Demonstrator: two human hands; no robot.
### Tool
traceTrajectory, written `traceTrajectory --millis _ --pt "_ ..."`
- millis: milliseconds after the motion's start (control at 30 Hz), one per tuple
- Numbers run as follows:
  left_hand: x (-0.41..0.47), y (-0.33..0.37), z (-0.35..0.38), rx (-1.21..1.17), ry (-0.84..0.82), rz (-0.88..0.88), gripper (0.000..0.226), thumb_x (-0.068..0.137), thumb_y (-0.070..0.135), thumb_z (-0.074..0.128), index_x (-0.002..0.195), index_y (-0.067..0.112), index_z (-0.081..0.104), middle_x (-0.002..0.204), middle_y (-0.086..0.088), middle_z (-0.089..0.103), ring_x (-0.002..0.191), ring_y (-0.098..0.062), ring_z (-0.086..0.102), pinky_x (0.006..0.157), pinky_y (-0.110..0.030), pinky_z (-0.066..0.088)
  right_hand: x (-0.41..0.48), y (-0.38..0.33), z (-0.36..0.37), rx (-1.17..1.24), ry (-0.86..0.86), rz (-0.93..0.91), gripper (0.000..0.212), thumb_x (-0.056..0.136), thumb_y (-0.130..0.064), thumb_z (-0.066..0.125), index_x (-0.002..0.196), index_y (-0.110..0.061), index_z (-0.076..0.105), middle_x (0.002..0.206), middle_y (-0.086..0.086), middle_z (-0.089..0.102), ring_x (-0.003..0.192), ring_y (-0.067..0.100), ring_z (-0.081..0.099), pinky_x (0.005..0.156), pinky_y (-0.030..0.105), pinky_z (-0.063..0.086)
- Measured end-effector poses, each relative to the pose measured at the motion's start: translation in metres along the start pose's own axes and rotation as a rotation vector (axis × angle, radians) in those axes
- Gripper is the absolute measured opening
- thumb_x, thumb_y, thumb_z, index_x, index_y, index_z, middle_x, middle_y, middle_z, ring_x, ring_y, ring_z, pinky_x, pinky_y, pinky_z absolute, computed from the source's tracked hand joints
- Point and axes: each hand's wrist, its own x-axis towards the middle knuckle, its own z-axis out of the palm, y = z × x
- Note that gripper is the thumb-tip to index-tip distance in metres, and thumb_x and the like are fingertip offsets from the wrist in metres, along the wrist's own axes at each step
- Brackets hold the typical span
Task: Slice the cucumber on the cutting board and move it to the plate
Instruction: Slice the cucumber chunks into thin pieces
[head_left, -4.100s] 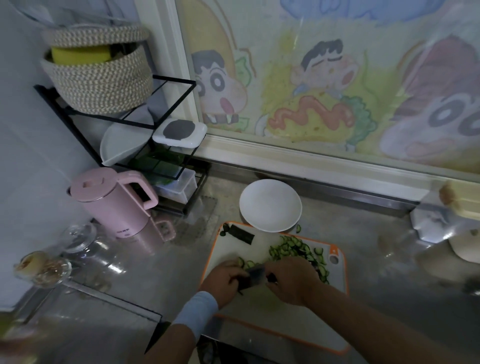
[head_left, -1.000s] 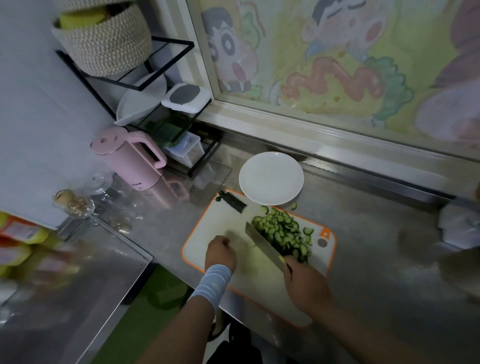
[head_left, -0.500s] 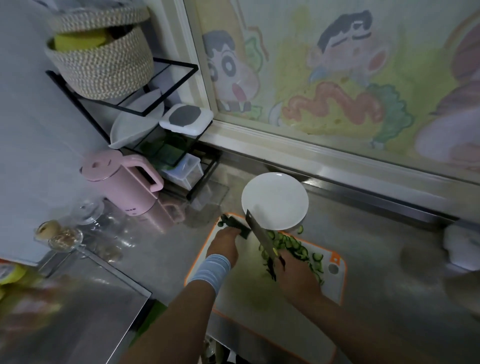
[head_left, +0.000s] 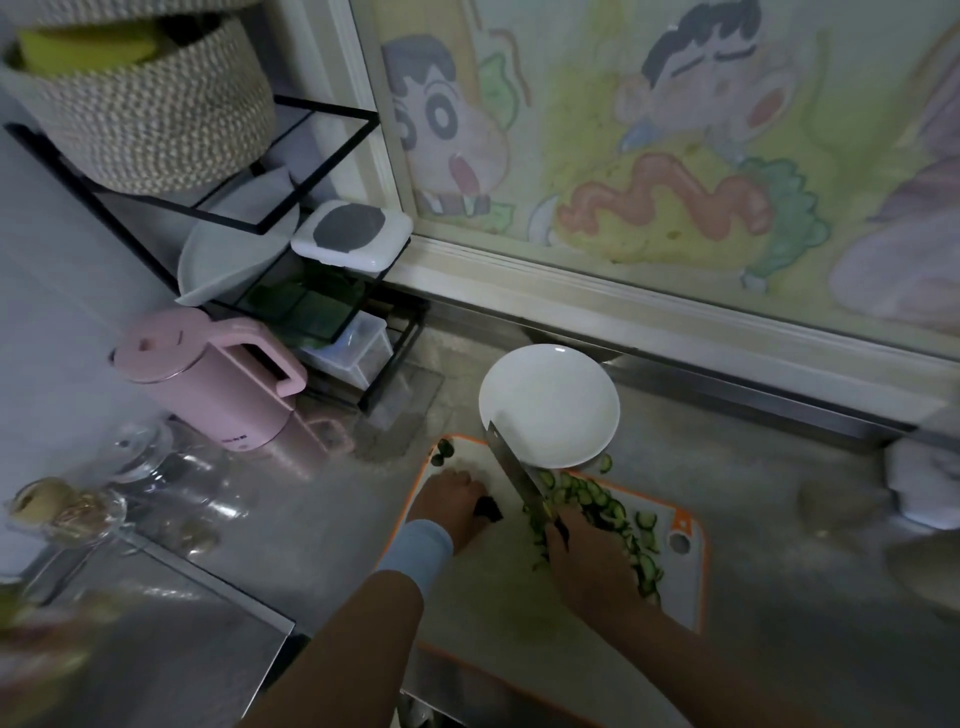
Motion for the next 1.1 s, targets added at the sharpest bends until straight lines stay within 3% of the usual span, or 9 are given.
traceTrajectory --millis 200,433,667,833,1000,1100 --pt "-0.05 -0.001 0.022 -0.296 0.062 -0.227 0.039 0.09 0.04 0.051 0.123 0.019 0.056 0.121 -0.005 0.05 0.114 -0.024 0.046 0.094 -0.033 0.042 -0.021 -0.01 0.011 -0.054 -0.077 -0.052 0.025 0.1 -0.036 0.038 0.108 -0.02 0.054 0.082 -0.003 0.059 0.07 0.014 0.052 0.057 0.029 0.036" --pt "-0.094 -0.001 0.05 -0.42 0.157 -0.286 0.037 0.089 0.042 0.051 0.124 0.031 0.059 0.12 0.001 0.053 0.112 -0.02 0.048 0.092 -0.03 0.043 -0.042 -0.018 0.026 -0.157 -0.14 -0.15 0.037 0.098 -0.042 0.04 0.131 -0.032 0.053 0.107 -0.004 0.067 0.094 0.017 0.063 0.067 0.025 0.04" --pt "-0.107 0.003 0.062 -0.455 0.356 -0.207 0.028 0.091 0.026 0.052 0.116 0.022 0.065 0.113 0.0 0.057 0.11 -0.02 0.047 0.088 -0.024 0.038 -0.056 -0.024 0.039 -0.177 -0.178 -0.163 0.042 0.096 -0.044 0.036 0.134 -0.036 0.051 0.118 -0.006 0.065 0.103 0.013 0.06 0.078 0.023 0.043" --pt "-0.101 0.006 0.062 -0.382 0.367 -0.062 0.024 0.09 0.015 0.056 0.109 0.018 0.07 0.105 -0.006 0.063 0.101 -0.026 0.054 0.082 -0.031 0.046 -0.054 -0.021 0.042 -0.154 -0.218 -0.181 0.041 0.099 -0.034 0.04 0.139 -0.031 0.047 0.126 -0.006 0.062 0.108 0.013 0.058 0.082 0.021 0.042" --pt "-0.096 0.003 0.063 -0.297 0.384 -0.02 0.02 0.066 0.012 0.079 0.082 0.024 0.076 0.082 0.004 0.067 0.076 -0.019 0.064 0.057 -0.02 0.05 -0.053 -0.022 0.045 -0.161 -0.255 -0.21 0.044 0.101 -0.034 0.036 0.146 -0.029 0.038 0.133 -0.004 0.058 0.114 0.015 0.056 0.087 0.022 0.04" --pt "-0.099 0.005 0.059 -0.355 0.36 -0.068 0.017 0.078 0.013 0.069 0.091 0.021 0.075 0.094 0.0 0.068 0.088 -0.023 0.063 0.067 -0.027 0.052 -0.054 -0.022 0.045 -0.191 -0.253 -0.22 0.051 0.098 -0.042 0.024 0.147 -0.031 0.033 0.133 -0.004 0.057 0.115 0.014 0.055 0.089 0.024 0.041"
